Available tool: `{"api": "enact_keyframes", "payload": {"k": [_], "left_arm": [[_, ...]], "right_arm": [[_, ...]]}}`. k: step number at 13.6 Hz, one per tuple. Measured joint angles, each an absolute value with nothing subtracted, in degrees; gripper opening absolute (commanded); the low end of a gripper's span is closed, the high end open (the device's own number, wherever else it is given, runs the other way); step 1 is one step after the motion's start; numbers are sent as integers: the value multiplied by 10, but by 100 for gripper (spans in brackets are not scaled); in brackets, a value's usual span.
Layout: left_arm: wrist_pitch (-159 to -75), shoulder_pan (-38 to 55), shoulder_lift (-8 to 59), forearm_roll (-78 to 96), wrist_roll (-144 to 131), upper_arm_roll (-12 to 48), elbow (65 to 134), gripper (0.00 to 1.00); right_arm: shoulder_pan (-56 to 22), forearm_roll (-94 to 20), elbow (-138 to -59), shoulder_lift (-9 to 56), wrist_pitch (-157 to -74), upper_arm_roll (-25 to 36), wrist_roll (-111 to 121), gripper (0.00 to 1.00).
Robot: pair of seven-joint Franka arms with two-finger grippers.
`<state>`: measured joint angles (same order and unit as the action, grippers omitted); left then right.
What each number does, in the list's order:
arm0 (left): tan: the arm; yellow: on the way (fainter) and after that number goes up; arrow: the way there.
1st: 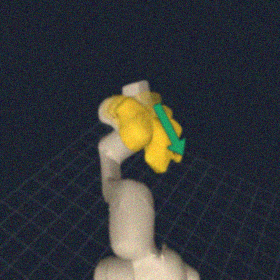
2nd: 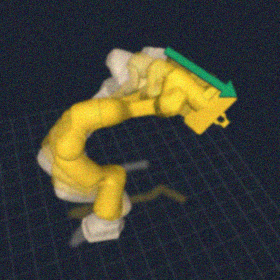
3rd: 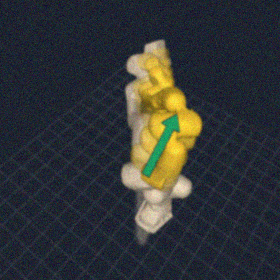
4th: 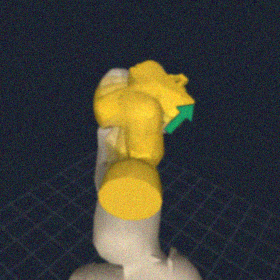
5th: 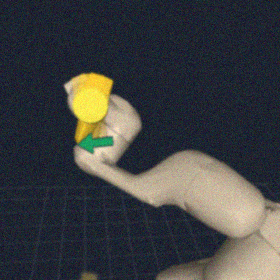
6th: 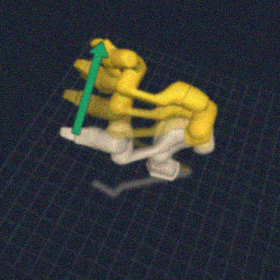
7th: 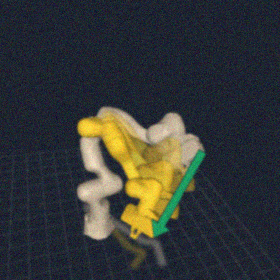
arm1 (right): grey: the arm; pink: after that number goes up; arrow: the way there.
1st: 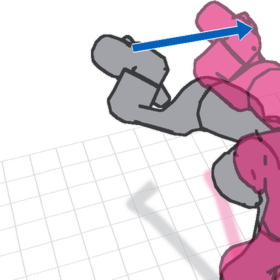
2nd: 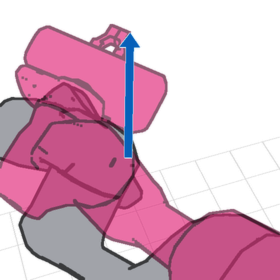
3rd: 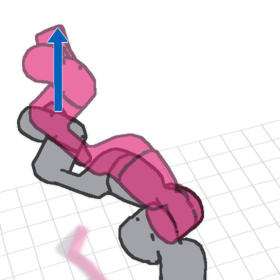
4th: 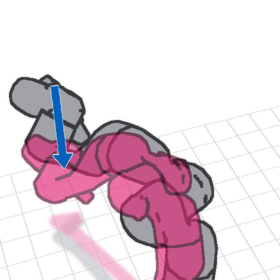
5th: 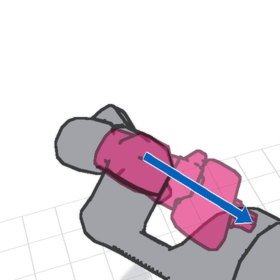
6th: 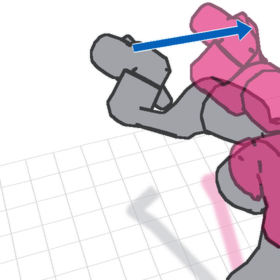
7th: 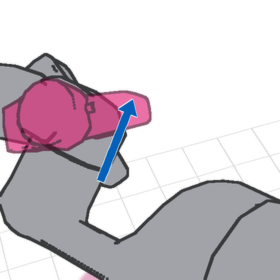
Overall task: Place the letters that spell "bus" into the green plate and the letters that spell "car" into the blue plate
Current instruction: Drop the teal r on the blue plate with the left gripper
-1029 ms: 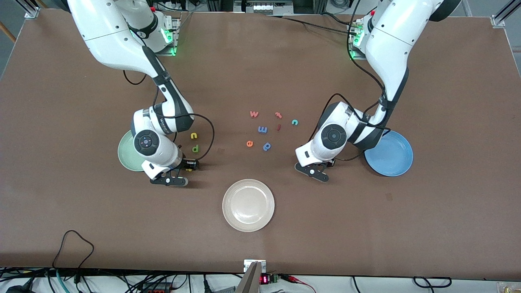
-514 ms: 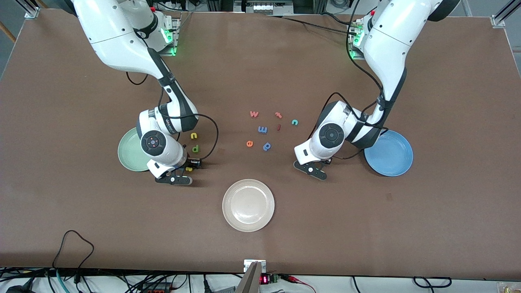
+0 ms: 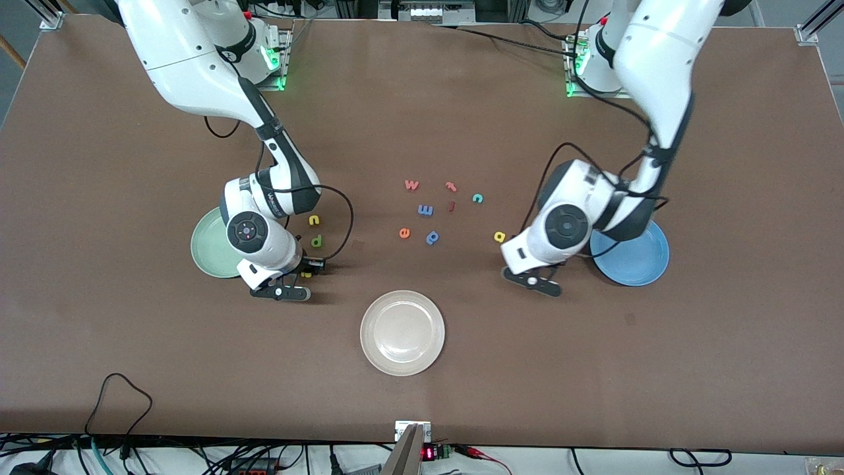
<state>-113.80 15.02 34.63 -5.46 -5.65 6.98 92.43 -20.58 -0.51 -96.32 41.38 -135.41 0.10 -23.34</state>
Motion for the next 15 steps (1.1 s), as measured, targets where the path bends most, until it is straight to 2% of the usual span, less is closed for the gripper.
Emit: {"api": "enact_keyframes", "payload": {"k": [4, 6, 7, 8, 9, 11, 15], "left_arm": [[-1048, 67, 320, -103, -28, 68, 928, 2], [-1070, 34, 321, -125, -27, 67, 959, 3], [-1107, 17, 322, -134, -27, 67, 987, 9], [-1149, 3, 322, -137, -25, 68, 1019, 40], [-1176, -5, 322, -137, -24, 68, 1044, 99], [-1194, -7, 321, -137, -24, 71, 1061, 100], [-1190, -5, 291, -137, -24, 104, 1060, 100]], "right_arm": [[-206, -5, -963, 414, -1355, 1, -234, 28], [-206, -5, -962, 414, -1356, 1, -235, 17], [-206, -5, -962, 413, -1356, 1, -236, 12], [-206, -5, -962, 413, -1356, 1, -236, 9], [-206, -5, -963, 413, -1356, 1, -237, 8], [-206, -5, -962, 413, -1356, 1, -237, 4], [-201, -5, -962, 406, -1343, 6, -238, 4]]}}
